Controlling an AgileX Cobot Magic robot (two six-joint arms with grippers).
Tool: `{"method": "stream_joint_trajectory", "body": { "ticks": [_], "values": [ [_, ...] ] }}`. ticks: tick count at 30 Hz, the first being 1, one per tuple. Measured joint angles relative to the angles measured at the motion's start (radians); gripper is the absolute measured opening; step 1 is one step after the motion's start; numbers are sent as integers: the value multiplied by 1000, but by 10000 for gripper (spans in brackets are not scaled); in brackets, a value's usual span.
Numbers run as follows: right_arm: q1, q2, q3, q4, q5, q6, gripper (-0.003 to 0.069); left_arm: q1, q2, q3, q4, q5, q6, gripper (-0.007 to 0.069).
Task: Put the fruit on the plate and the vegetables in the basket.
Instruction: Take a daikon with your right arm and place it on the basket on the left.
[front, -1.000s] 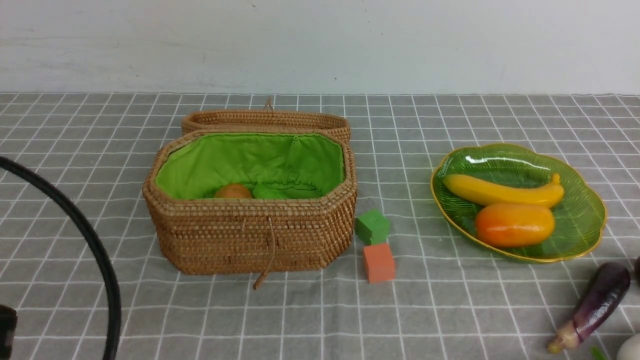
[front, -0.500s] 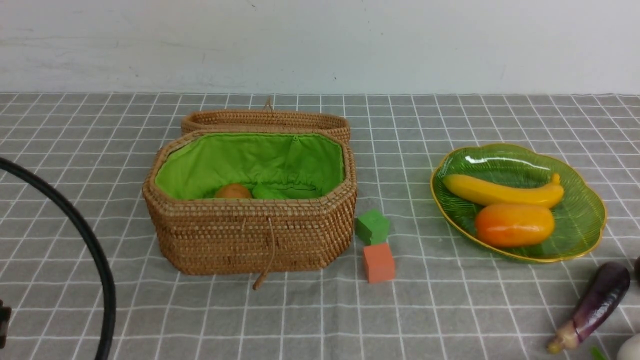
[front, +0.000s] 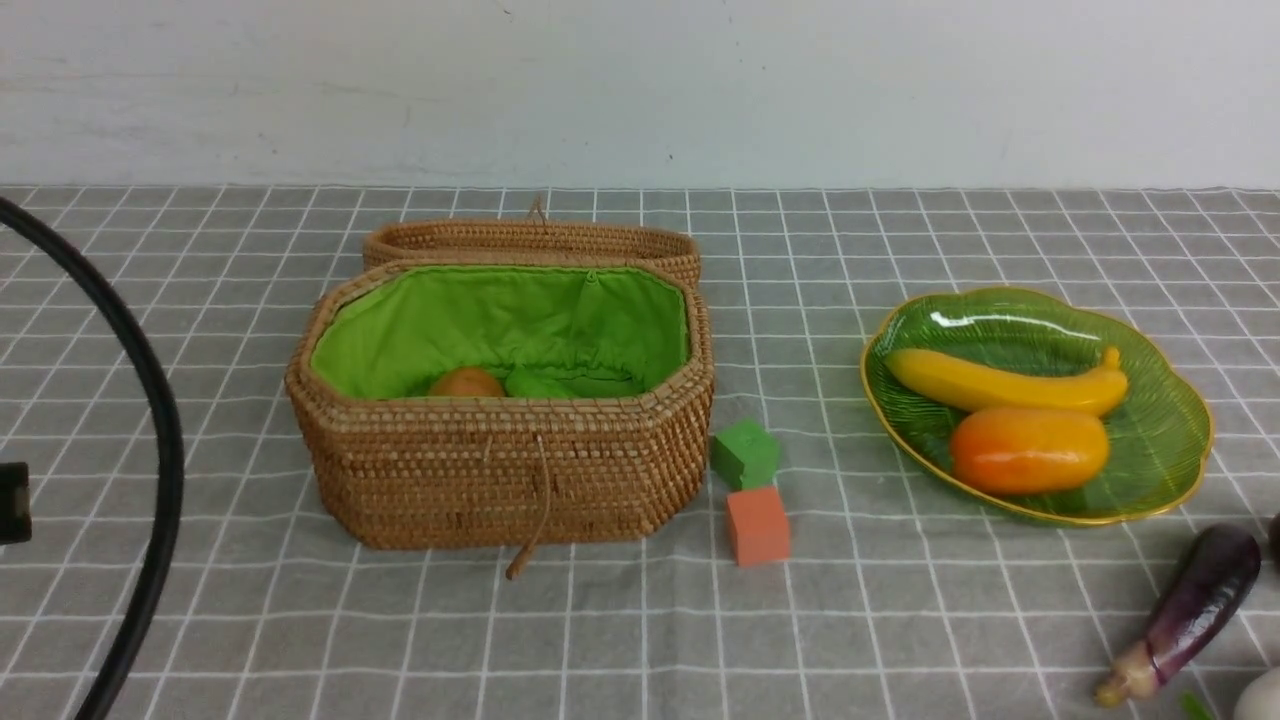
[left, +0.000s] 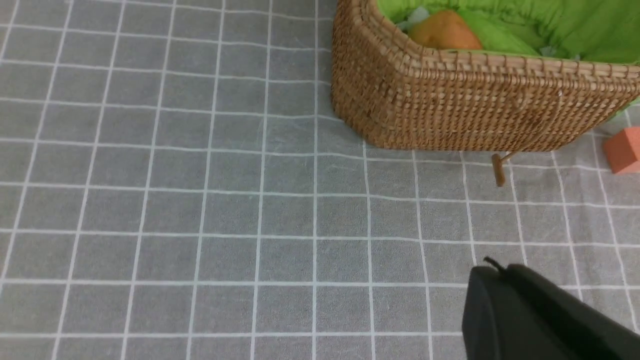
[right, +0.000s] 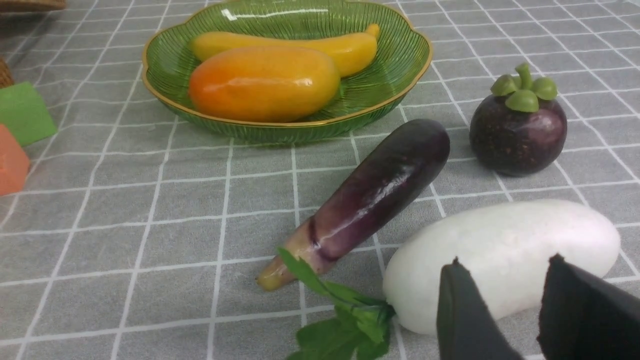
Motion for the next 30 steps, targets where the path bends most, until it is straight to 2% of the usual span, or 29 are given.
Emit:
{"method": "stream_joint_trajectory", "body": {
  "ticks": [3, 8, 9, 11, 12, 15, 17, 23, 30],
  "values": [
    [0, 0, 0, 0, 0, 0, 241, 7, -56, 29, 0, -58, 53, -13],
    [0, 0, 0, 0, 0, 0, 241, 133, -212, 160, -33, -225, 152, -13],
    [0, 0, 0, 0, 0, 0, 241, 207, -311, 266, -69, -346, 209, -13],
    [0, 0, 0, 0, 0, 0, 241, 240, -363, 325, -90, -392, 240, -13],
    [0, 0, 0, 0, 0, 0, 241, 288, -448, 424, -119, -484, 293, -13],
    [0, 0, 0, 0, 0, 0, 241, 351, -559, 557, -166, -592, 359, -13],
    [0, 0, 0, 0, 0, 0, 241, 432, -679, 698, -206, -671, 403, -11],
    [0, -1, 0, 0, 0, 0, 241, 585, -748, 942, -211, -694, 417, -8],
    [0, -1, 0, 0, 0, 0, 241, 572, -748, 982, -179, -668, 417, -5]
  ]
}}
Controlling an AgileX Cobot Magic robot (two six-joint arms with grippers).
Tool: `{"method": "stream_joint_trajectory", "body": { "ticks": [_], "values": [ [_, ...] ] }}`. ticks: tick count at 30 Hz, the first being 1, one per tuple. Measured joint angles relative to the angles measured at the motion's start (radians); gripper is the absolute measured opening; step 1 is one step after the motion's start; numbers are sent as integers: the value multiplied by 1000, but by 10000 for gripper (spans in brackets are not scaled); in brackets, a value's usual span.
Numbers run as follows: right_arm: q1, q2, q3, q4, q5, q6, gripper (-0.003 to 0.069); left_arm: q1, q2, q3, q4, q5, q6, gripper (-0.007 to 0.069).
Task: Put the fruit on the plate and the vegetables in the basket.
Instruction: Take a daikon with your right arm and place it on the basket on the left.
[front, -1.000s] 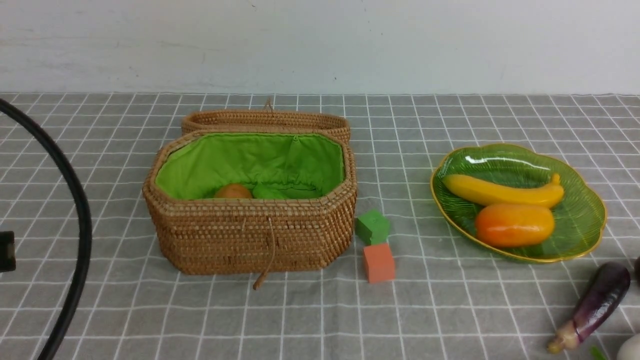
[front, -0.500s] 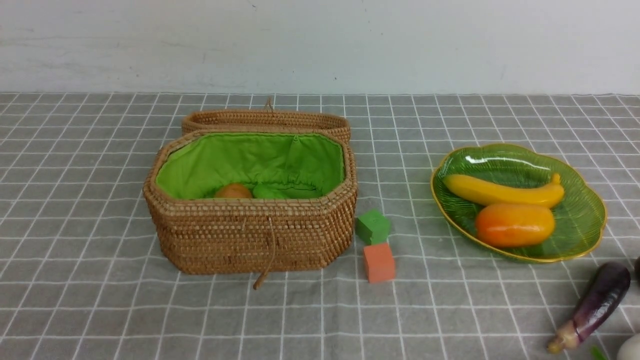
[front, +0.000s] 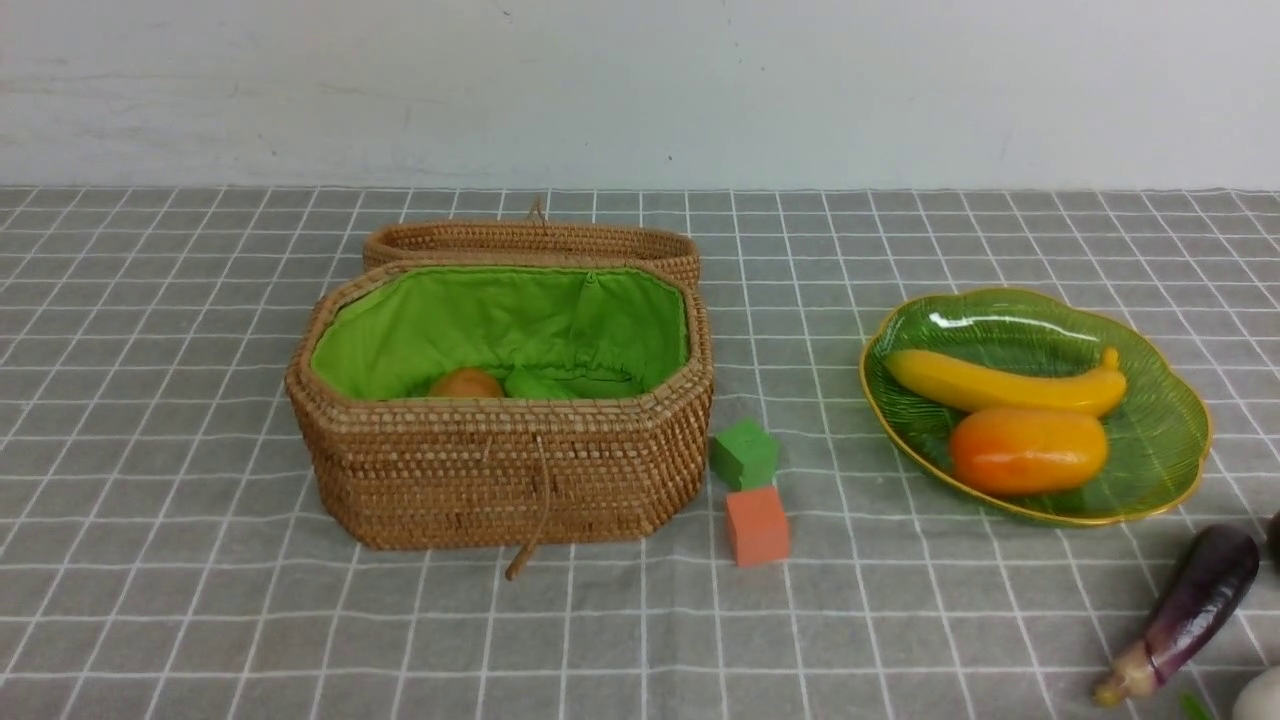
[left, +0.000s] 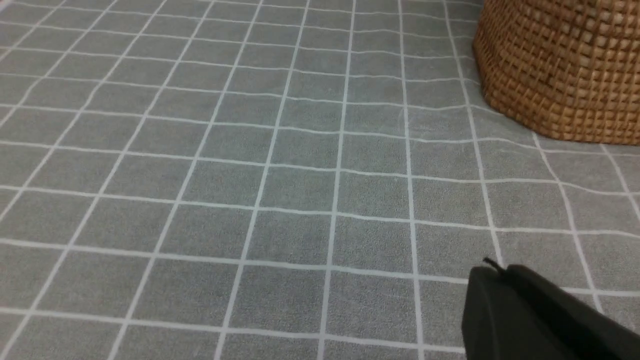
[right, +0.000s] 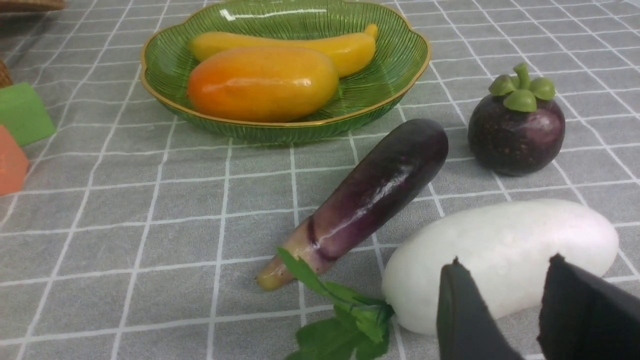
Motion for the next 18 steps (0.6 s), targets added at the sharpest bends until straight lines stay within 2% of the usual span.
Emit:
{"method": "stream_joint_trajectory", "body": {
  "ticks": [18],
  "values": [
    [0, 0, 0, 0, 0, 0, 241, -23, 0, 0, 2, -2, 0, 15]
  ]
}}
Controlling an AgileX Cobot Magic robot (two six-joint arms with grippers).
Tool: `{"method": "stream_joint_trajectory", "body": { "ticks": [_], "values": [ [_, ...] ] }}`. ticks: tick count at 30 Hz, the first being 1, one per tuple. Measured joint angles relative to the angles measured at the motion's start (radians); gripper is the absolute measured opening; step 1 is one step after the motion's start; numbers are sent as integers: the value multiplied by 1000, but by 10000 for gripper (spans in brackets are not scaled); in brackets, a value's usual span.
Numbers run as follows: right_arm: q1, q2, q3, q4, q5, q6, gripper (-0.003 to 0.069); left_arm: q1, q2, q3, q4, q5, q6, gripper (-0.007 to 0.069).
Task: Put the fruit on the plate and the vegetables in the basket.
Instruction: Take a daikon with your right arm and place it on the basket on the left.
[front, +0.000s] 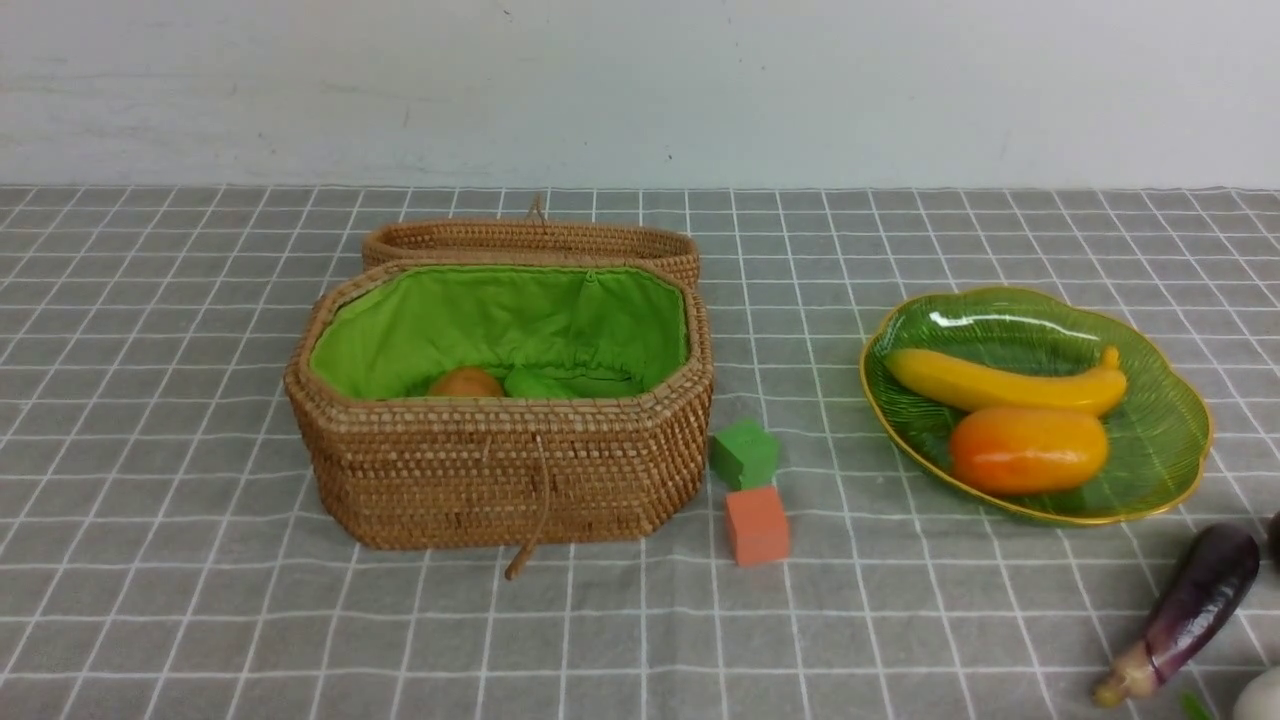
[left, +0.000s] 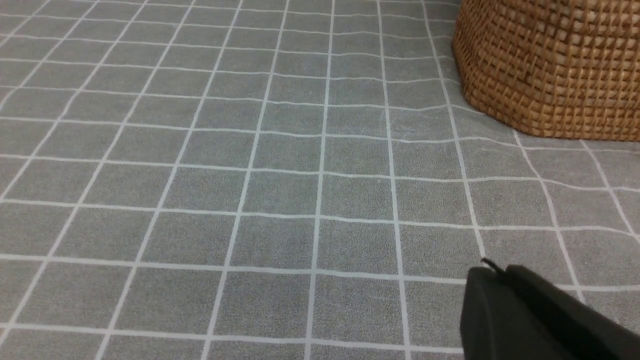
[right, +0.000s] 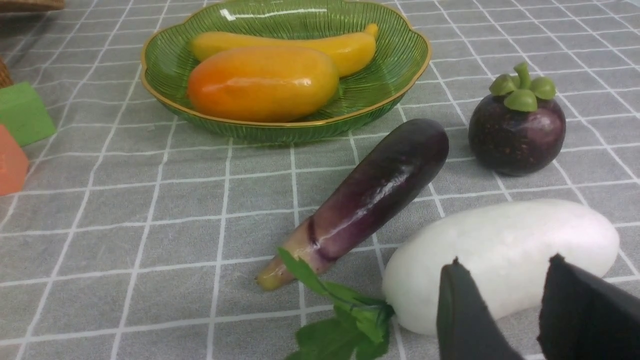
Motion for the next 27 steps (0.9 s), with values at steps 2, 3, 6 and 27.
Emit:
{"method": "stream_joint_trajectory", "body": {
  "ticks": [2, 3, 6, 27],
  "values": [
    [0, 0, 0, 0, 0, 0, 241, 0, 0, 0, 1, 0, 0, 17],
    [0, 0, 0, 0, 0, 0, 241, 0, 0, 0, 1, 0, 0, 17],
    [0, 0, 0, 0, 0, 0, 241, 0, 0, 0, 1, 0, 0, 19],
    [0, 0, 1, 11, -26, 5, 241, 0, 0, 0, 1, 0, 0, 28]
  ]
}}
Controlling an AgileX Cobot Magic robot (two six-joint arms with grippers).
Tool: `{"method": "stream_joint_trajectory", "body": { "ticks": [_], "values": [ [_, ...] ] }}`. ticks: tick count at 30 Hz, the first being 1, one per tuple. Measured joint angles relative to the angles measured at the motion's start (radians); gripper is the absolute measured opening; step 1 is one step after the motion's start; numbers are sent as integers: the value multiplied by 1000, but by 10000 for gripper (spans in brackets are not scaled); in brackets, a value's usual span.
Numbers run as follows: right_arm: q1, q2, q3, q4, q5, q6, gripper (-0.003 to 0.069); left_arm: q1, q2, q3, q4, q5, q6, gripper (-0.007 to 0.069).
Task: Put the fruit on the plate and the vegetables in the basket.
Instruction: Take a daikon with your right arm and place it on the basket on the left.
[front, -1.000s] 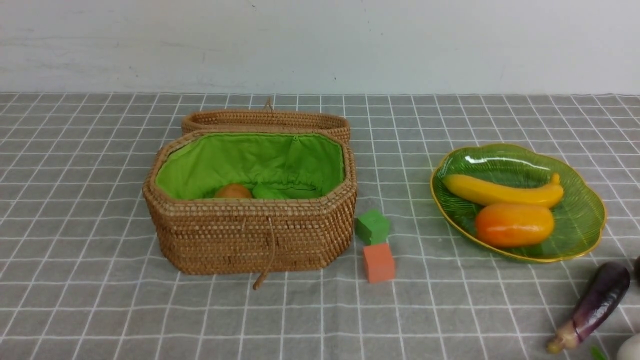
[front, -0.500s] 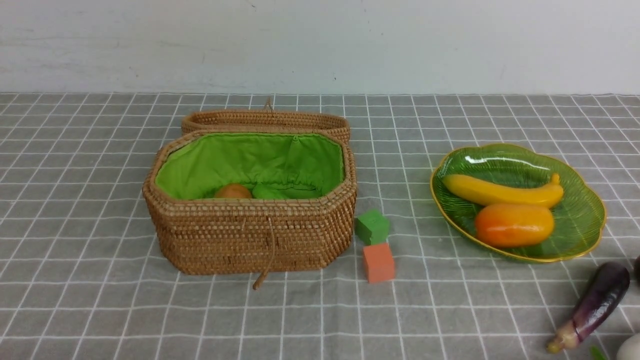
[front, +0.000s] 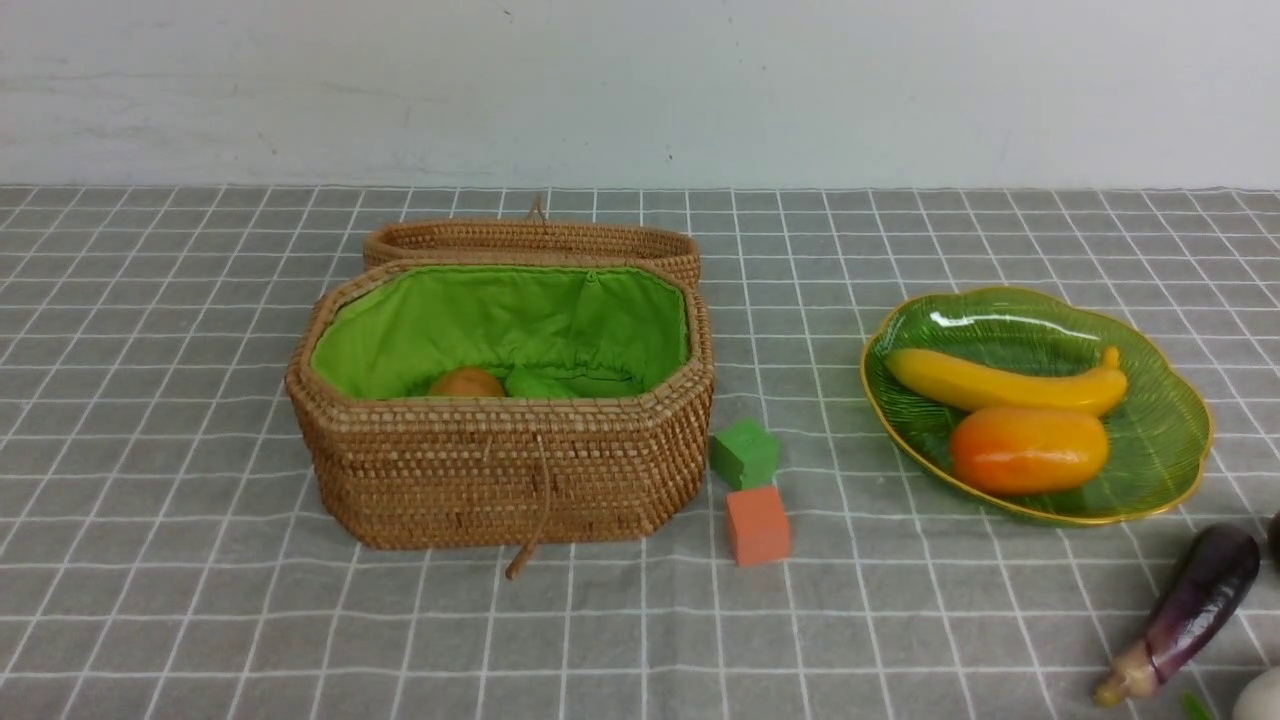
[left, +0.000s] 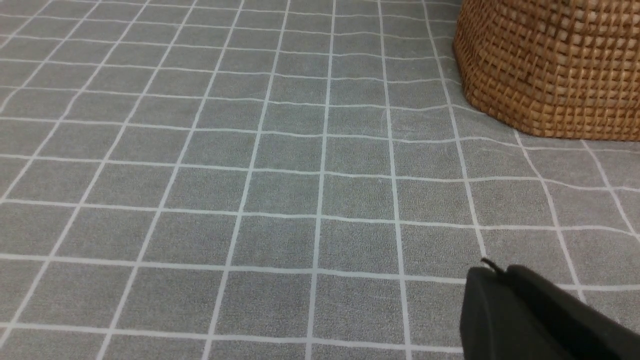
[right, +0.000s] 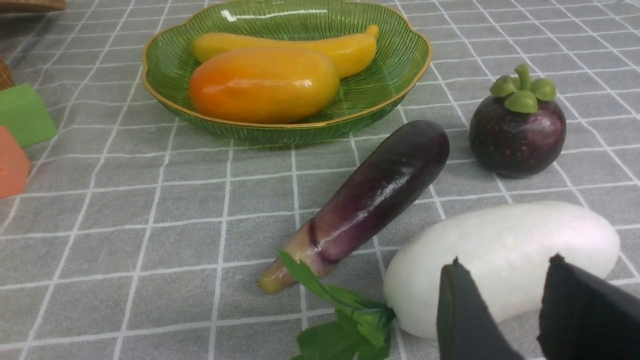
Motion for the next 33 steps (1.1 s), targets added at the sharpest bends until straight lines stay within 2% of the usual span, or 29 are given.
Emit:
{"method": "stream_joint_trajectory", "body": {
  "ticks": [4, 8, 9, 11, 15, 19, 23, 24, 25, 29, 33],
  "values": [
    [0, 0, 6, 48, -128, 47, 241, 0, 0, 0, 0, 0, 0, 29],
    [0, 0, 6, 139, -412, 177, 241, 0, 0, 0, 0, 0, 0, 35],
    [0, 0, 6, 144, -427, 183, 241, 0, 0, 0, 0, 0, 0, 36],
    [0, 0, 6, 173, -607, 240, 241, 0, 0, 0, 0, 0, 0, 39],
    [3, 0, -23, 177, -670, 300, 241, 0, 0, 0, 0, 0, 0, 39],
    [8, 8, -234, 178, -542, 378, 241, 0, 0, 0, 0, 0, 0, 47],
    [11, 124, -556, 178, -280, 412, 241, 0, 0, 0, 0, 0, 0, 51],
    [11, 132, -556, 178, -265, 412, 241, 0, 0, 0, 0, 0, 0, 51],
    [11, 199, -669, 175, -137, 405, 241, 0, 0, 0, 0, 0, 0, 52],
    [11, 375, -827, 146, 202, 292, 241, 0, 0, 0, 0, 0, 0, 52],
    [11, 516, -821, 71, 419, 134, 241, 0, 0, 0, 0, 0, 0, 57]
  ]
}}
